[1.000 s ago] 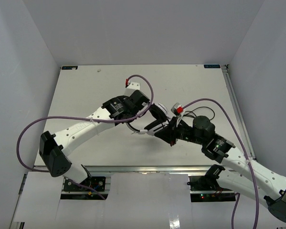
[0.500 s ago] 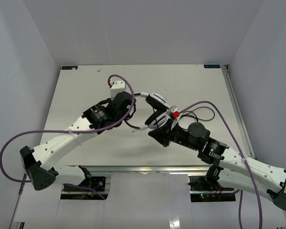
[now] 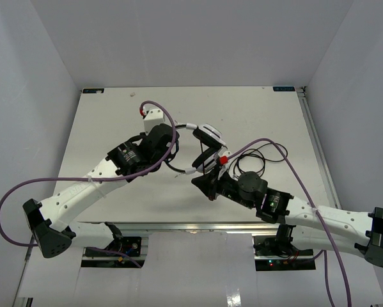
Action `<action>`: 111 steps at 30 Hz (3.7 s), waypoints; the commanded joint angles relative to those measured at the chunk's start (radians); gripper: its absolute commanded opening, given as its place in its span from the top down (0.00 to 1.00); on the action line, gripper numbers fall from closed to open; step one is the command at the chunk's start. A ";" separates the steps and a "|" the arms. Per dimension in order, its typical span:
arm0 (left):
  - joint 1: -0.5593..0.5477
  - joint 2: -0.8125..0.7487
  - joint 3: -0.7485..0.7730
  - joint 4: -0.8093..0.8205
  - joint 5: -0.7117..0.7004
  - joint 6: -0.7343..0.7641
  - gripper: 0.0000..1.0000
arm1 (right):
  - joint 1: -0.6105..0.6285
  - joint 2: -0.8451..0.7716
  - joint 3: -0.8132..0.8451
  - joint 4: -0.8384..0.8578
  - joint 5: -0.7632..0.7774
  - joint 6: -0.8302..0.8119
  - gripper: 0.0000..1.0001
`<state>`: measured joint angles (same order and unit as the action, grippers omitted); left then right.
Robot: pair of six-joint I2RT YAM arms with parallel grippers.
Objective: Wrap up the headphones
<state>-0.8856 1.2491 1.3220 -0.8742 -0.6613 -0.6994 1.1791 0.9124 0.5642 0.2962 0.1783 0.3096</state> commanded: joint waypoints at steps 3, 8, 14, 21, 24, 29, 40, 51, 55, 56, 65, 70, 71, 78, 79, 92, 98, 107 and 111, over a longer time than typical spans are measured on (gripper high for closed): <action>0.014 -0.036 0.049 0.120 -0.092 -0.075 1.00 | 0.054 0.028 -0.026 0.066 0.079 -0.029 0.92; 0.014 -0.015 0.064 0.119 -0.113 -0.082 1.00 | 0.105 0.066 -0.006 0.060 0.196 -0.047 0.92; 0.014 0.031 0.060 0.118 -0.161 -0.079 1.00 | 0.150 0.125 0.051 0.051 0.245 -0.069 0.92; 0.014 0.048 0.055 0.117 -0.204 -0.078 1.00 | 0.155 0.140 0.055 0.063 0.245 -0.069 0.92; 0.014 0.036 0.048 0.113 -0.206 -0.094 1.00 | 0.155 0.138 0.050 0.052 0.257 -0.069 0.92; 0.014 -0.008 0.067 0.113 -0.176 -0.103 1.00 | 0.155 0.136 -0.031 0.112 0.241 -0.084 0.88; 0.013 -0.099 0.025 0.106 -0.112 -0.125 1.00 | 0.155 0.215 -0.119 0.326 0.329 -0.178 0.92; 0.014 -0.166 0.043 0.044 -0.092 -0.114 1.00 | 0.123 0.323 -0.204 0.633 0.321 -0.361 0.81; 0.013 -0.172 0.063 0.023 -0.076 -0.113 1.00 | 0.085 0.393 -0.209 0.741 0.255 -0.399 0.75; 0.013 -0.175 0.067 0.019 -0.070 -0.113 1.00 | 0.075 0.414 -0.213 0.776 0.230 -0.401 0.74; 0.014 -0.202 0.094 -0.008 -0.017 -0.107 1.00 | -0.034 0.567 -0.240 1.031 0.079 -0.395 0.72; 0.014 -0.212 0.090 -0.013 0.027 -0.094 1.00 | -0.112 0.670 -0.238 1.142 -0.013 -0.355 0.80; 0.014 -0.215 0.090 -0.013 0.039 -0.091 1.00 | -0.124 0.686 -0.236 1.162 -0.024 -0.349 0.85; 0.014 -0.273 0.069 0.033 0.248 0.010 1.00 | -0.277 0.719 -0.246 1.174 -0.141 -0.252 0.92; 0.014 -0.283 0.062 0.053 0.298 0.033 1.00 | -0.284 0.714 -0.251 1.175 -0.149 -0.247 0.92; 0.014 -0.240 0.055 -0.022 0.973 0.424 1.00 | -0.335 0.400 -0.403 1.145 -0.124 -0.220 0.88; 0.014 -0.218 0.052 -0.070 0.993 0.473 1.00 | -0.340 0.387 -0.355 1.104 -0.017 -0.275 0.89; 0.013 -0.162 -0.020 -0.146 0.701 0.570 1.00 | -0.383 0.293 -0.293 0.935 -0.028 -0.289 0.90; -0.006 -0.143 -0.093 -0.104 0.411 0.699 1.00 | -0.391 0.175 -0.177 0.477 -0.024 -0.241 0.92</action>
<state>-0.8626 1.1038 1.2905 -0.9672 -0.0119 -0.1328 0.8169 1.2012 0.2528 1.1802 0.0668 0.0445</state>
